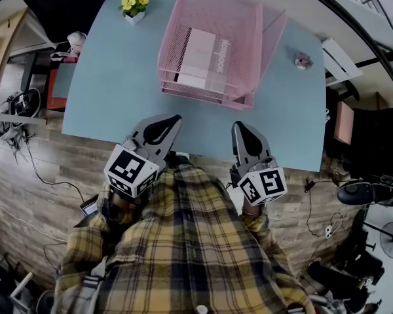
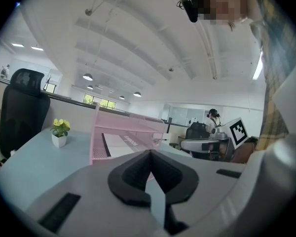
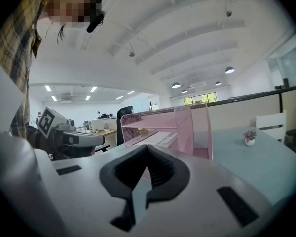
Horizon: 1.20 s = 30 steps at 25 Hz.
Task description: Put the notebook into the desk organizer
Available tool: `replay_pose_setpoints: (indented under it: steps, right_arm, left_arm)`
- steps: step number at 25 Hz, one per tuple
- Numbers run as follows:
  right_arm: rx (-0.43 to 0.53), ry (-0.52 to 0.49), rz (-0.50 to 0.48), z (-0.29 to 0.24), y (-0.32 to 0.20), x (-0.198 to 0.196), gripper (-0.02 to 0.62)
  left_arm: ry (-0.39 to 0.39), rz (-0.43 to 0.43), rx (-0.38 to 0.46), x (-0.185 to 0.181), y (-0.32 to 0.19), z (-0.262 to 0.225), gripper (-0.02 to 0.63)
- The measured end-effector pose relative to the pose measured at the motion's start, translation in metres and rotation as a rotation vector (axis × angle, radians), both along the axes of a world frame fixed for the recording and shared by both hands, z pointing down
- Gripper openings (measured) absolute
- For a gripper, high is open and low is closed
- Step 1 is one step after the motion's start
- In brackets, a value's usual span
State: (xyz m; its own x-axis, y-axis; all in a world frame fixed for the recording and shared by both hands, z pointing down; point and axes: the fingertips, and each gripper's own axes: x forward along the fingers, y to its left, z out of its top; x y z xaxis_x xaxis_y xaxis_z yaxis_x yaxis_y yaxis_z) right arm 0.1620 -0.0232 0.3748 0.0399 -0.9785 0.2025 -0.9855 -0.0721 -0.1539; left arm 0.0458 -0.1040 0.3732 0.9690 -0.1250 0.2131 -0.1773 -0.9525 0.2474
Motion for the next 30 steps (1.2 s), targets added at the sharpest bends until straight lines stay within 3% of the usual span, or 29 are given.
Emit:
replay_pose_setpoints:
  steps: [30]
  right_arm:
    - [-0.016,-0.002,0.016,0.004,-0.01,0.012,0.002]
  left_arm:
    - [-0.01,-0.015,-0.004,0.008,-0.014,0.005,-0.009]
